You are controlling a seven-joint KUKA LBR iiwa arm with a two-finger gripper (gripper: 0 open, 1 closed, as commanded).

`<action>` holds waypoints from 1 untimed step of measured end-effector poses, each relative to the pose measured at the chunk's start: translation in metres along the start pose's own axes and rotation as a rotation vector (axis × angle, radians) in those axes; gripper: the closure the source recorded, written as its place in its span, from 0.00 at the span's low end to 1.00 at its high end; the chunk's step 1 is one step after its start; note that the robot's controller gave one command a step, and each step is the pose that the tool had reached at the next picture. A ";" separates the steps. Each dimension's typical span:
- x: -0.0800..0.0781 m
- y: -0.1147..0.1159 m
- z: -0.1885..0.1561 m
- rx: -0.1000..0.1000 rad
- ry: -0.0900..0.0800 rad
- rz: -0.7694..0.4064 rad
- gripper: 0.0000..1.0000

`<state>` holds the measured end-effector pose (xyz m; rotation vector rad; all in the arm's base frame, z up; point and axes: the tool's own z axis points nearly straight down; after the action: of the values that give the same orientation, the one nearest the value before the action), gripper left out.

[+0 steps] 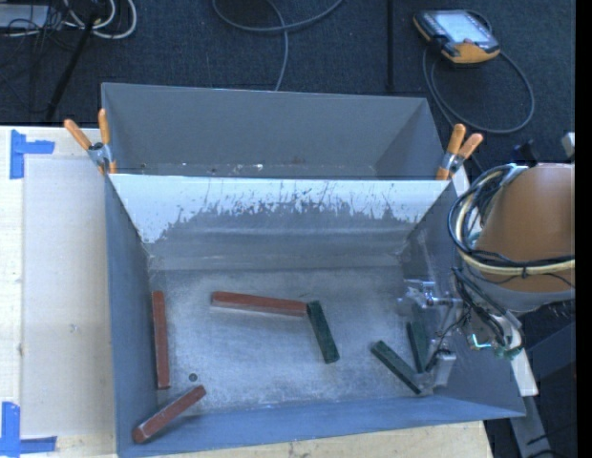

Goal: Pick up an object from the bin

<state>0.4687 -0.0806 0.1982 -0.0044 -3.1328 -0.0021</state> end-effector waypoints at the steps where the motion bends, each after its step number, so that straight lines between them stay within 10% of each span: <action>1: -0.002 0.000 -0.003 0.001 -0.007 -0.004 0.00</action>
Offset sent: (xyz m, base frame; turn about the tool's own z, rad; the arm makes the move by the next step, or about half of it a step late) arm 0.0275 -0.0390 -0.1282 -0.1187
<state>0.4704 -0.0803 0.2013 0.0011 -3.1399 -0.0004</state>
